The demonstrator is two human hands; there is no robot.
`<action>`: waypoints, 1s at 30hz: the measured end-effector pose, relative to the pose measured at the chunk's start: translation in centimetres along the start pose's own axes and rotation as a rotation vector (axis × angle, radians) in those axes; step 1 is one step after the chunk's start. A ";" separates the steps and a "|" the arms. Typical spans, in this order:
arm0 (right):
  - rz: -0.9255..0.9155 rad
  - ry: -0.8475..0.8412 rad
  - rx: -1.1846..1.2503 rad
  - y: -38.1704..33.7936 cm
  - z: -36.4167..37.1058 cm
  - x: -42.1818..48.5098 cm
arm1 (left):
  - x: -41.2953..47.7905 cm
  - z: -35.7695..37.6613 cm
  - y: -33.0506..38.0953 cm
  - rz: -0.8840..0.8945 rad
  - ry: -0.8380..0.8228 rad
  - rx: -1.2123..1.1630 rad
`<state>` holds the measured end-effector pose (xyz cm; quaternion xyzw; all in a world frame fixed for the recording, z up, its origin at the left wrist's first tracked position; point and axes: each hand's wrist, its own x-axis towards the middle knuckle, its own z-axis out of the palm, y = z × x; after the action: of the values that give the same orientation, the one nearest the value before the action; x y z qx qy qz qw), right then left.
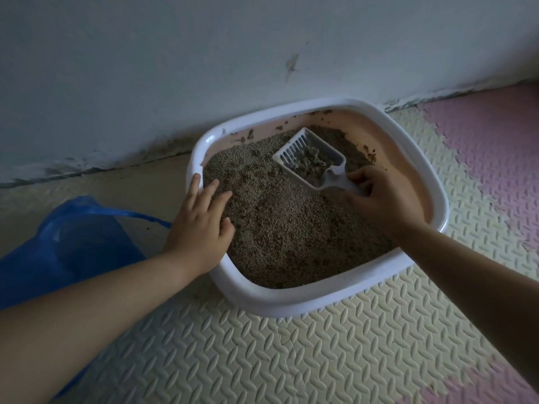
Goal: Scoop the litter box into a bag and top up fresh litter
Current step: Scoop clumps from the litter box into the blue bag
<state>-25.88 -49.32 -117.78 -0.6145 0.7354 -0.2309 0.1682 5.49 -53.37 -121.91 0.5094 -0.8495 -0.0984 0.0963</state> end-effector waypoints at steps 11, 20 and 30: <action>-0.069 -0.011 0.003 0.4 0.1 0.0 | 0.0 0.0 0.1 -0.012 -0.008 -0.007; -0.106 -0.043 -0.039 0.4 0.0 0.2 | 0.0 0.0 0.0 -0.012 -0.010 -0.022; -0.116 -0.025 -0.032 0.7 0.4 0.2 | -0.1 -0.3 0.1 -0.020 -0.033 -0.030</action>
<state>-26.32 -49.48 -118.49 -0.6616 0.6998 -0.2207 0.1542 5.53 -53.30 -121.62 0.5146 -0.8442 -0.1206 0.0892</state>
